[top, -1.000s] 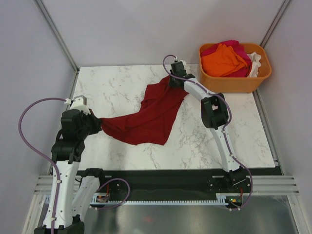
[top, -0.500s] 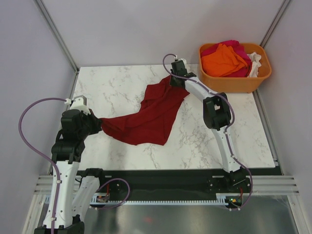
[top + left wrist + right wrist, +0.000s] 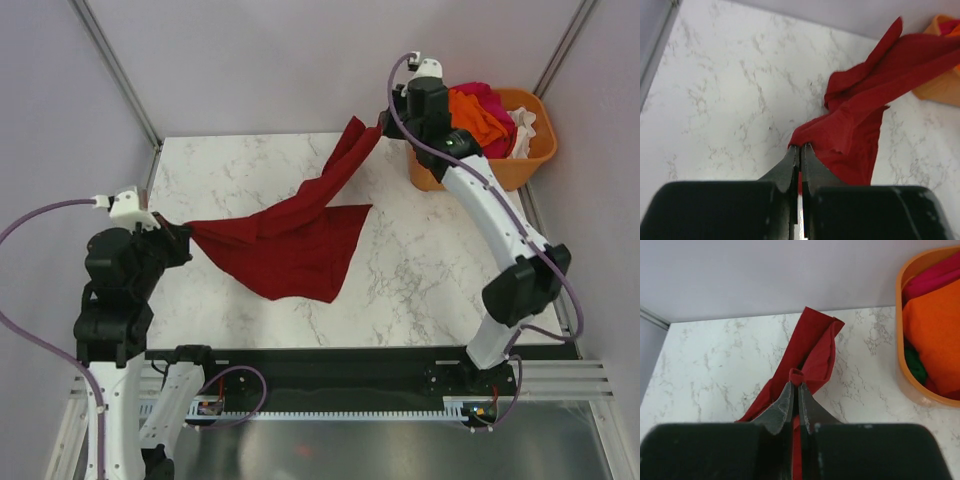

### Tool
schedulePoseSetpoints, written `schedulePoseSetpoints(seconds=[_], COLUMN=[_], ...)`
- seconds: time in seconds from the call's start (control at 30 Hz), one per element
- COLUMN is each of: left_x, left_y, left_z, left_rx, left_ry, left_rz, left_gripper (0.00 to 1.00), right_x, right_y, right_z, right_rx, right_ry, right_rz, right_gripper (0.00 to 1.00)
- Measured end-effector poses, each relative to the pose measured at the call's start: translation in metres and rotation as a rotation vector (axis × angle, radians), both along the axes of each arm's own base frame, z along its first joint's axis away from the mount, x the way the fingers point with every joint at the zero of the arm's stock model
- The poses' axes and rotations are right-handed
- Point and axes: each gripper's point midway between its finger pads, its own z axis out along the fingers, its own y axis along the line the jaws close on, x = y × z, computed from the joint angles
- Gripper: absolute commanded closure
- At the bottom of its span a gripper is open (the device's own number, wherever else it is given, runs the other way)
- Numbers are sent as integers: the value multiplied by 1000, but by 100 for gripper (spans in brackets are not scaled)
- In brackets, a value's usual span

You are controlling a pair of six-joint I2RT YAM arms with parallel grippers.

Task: Fold and stack the t-shirts
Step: Flatten the tshirt out

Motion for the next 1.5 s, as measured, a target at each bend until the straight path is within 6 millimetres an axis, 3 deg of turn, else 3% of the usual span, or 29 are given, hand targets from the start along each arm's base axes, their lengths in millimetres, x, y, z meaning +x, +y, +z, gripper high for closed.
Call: schedulePoseSetpoints(seconds=[0.2, 0.37, 0.53, 0.6, 0.67, 0.73, 0.83, 0.93, 1.03, 1.13, 1.17, 1.2, 1.27, 1.3, 1.33, 1.37, 1.4, 1.43, 1.5], left_x=[-26, -67, -108, -124, -135, -140, -131, -96, -22, 74, 130, 143, 217, 248, 282, 311, 333, 361, 392], left_y=[11, 16, 9, 3, -5, -13, -21, -24, -24, -22, -21, -20, -18, -17, -16, -13, -11, -8, -1], left_z=[123, 202, 257, 271, 281, 287, 286, 287, 279, 247, 217, 210, 151, 122, 84, 52, 26, -17, -73], left_rx=[11, 13, 7, 11, 22, 39, 70, 96, 111, 114, 116, 117, 120, 122, 125, 129, 132, 124, 102], left_ry=[-274, -489, -654, -704, -747, -773, -764, -711, -596, -432, -332, -312, -155, -90, -13, 46, 85, 158, 243], left_rz=[63, 86, 47, 7, -39, -89, -145, -169, -172, -172, -170, -169, -167, -169, -169, -167, -168, -166, -155], left_gripper=[98, 98, 98, 98, 98, 98, 98, 98, 98, 98, 98, 98, 98, 86, 66, 42, 1, 0, 0], right_x=[-79, -183, -300, -332, -354, -357, -332, -271, -192, -114, -89, -71, -32, -13, 5, 23, 39, 54, 81], right_y=[-32, -77, -125, -139, -150, -153, -147, -128, -103, -82, -77, -74, -71, -70, -68, -65, -63, -60, -50], right_z=[81, 169, 241, 261, 273, 273, 256, 224, 179, 112, 84, 60, 1, -27, -53, -78, -103, -123, -152], right_rx=[70, 170, 281, 311, 330, 329, 292, 221, 141, 54, 24, 0, -39, -54, -60, -62, -67, -81, -75], right_ry=[-122, -309, -524, -594, -643, -648, -588, -457, -300, -136, -74, -24, 96, 147, 193, 231, 273, 309, 348], right_rz=[5, -13, -18, -20, -27, -39, -59, -90, -130, -168, -181, -190, -208, -219, -223, -224, -228, -226, -212], right_gripper=[100, 100, 100, 100, 100, 100, 100, 100, 100, 100, 100, 100, 94, 73, 43, 6, 2, 2, 2])
